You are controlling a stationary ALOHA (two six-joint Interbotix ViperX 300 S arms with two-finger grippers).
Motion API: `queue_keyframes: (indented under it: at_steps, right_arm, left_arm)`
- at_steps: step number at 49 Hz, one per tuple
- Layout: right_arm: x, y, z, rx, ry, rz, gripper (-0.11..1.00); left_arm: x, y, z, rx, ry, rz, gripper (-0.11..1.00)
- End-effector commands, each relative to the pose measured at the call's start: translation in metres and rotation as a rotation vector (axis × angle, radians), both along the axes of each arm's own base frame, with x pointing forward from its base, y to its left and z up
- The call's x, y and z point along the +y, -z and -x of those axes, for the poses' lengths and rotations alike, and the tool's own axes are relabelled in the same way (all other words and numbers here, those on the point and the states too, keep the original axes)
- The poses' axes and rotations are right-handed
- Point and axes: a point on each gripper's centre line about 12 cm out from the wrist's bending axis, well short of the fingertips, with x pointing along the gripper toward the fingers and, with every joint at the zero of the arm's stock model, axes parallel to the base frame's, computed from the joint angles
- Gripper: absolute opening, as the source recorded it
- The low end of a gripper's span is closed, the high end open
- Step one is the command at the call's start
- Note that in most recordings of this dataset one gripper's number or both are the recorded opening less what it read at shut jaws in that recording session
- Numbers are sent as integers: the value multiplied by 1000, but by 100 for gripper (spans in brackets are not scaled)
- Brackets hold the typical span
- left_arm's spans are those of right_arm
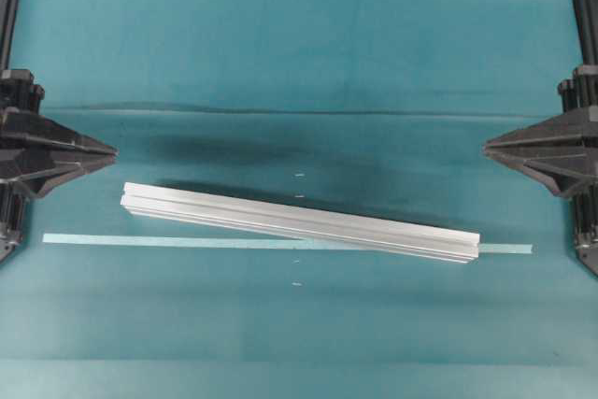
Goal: Lift the metal rail with both hands.
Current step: 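Move both grippers inward over the two ends of the silver rail, then lower both open grippers around the rail near each end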
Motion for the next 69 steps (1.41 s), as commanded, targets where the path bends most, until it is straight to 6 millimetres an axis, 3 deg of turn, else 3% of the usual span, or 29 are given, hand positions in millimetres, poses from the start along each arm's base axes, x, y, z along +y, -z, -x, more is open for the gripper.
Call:
queue_keyframes:
  at_steps: [1, 12, 22, 31, 48, 69]
  right_arm:
    - [-1, 2, -4, 18, 5, -23, 14]
    - [-4, 11, -20, 271, 31, -214, 0]
    - [-5, 6, -41, 498, 53, -323, -1]
    - [-4, 19, -57, 688, 66, -344, -1]
    - [-2, 36, -80, 954, 77, -343, -1]
    - [-1, 51, -102, 1173, 89, -337, 2]
  left_arm:
    - [4, -13, -3, 0, -19, 11, 14]
    - [12, -10, -13, 243, -60, 46, -5]
    - [17, -12, -23, 487, -79, 32, -6]
    - [19, 0, -40, 649, -68, -32, -6]
    - [23, 25, -84, 870, -26, -129, -6]
    - [25, 50, -101, 1032, 18, -184, -3]
